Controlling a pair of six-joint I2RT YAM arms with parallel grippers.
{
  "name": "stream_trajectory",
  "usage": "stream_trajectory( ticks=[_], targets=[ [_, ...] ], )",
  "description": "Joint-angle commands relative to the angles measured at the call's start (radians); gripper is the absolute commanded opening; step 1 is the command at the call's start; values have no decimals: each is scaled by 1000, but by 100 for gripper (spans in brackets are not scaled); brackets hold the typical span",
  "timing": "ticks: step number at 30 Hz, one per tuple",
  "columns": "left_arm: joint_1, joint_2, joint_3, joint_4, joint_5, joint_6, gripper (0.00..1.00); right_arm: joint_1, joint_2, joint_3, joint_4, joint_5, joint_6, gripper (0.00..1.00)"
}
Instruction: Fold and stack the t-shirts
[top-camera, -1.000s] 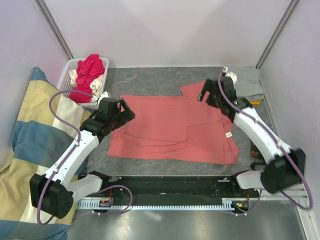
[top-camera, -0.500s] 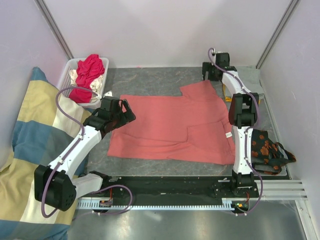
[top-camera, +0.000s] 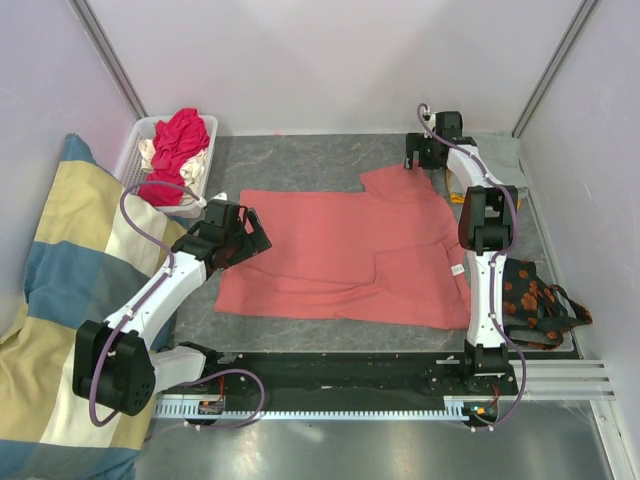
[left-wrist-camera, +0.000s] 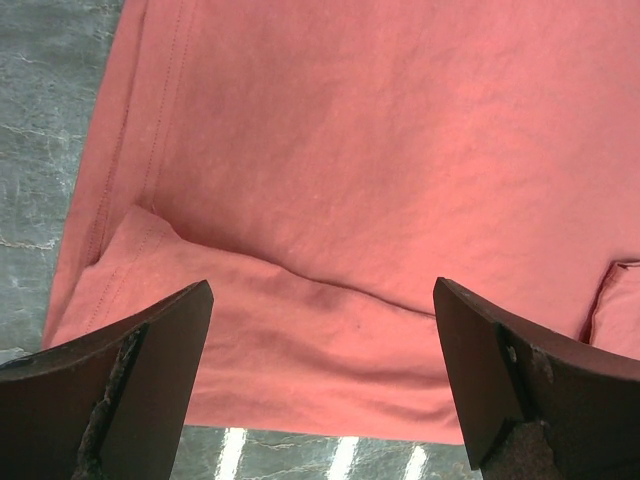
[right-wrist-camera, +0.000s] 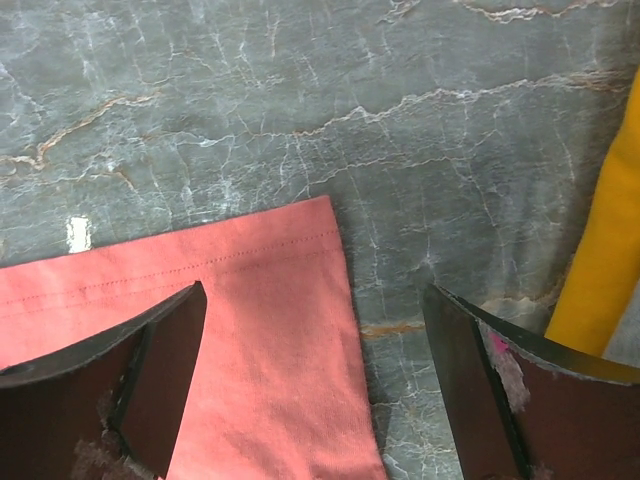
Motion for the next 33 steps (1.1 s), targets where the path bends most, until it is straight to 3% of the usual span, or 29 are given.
stream_trajectory(
  ticks=[1,7,19,22,25,26,28,33],
  targets=[
    [14,-15,-9,41,5,29,100,5,27,9,-23,-97,1,96],
    [26,-24,-17,40,7,40,100,5,67,41,-44,-127,-3,86],
    [60,33,16,50,27,37,100,34,156,137,-107,-175,-21,79],
    [60,43,23,57,28,33,100,39,150,127,-116,-173,-20,68],
    [64,66,42,67,24,40,100,40,151,118,-116,-169,-28,41],
    [69,74,52,74,19,44,100,39,151,118,-121,-169,-46,16],
    [86,117,100,77,6,58,100,39,154,115,-124,-158,-51,0],
    [153,282,338,71,12,86,100,39,156,110,-124,-150,-57,0]
  ],
)
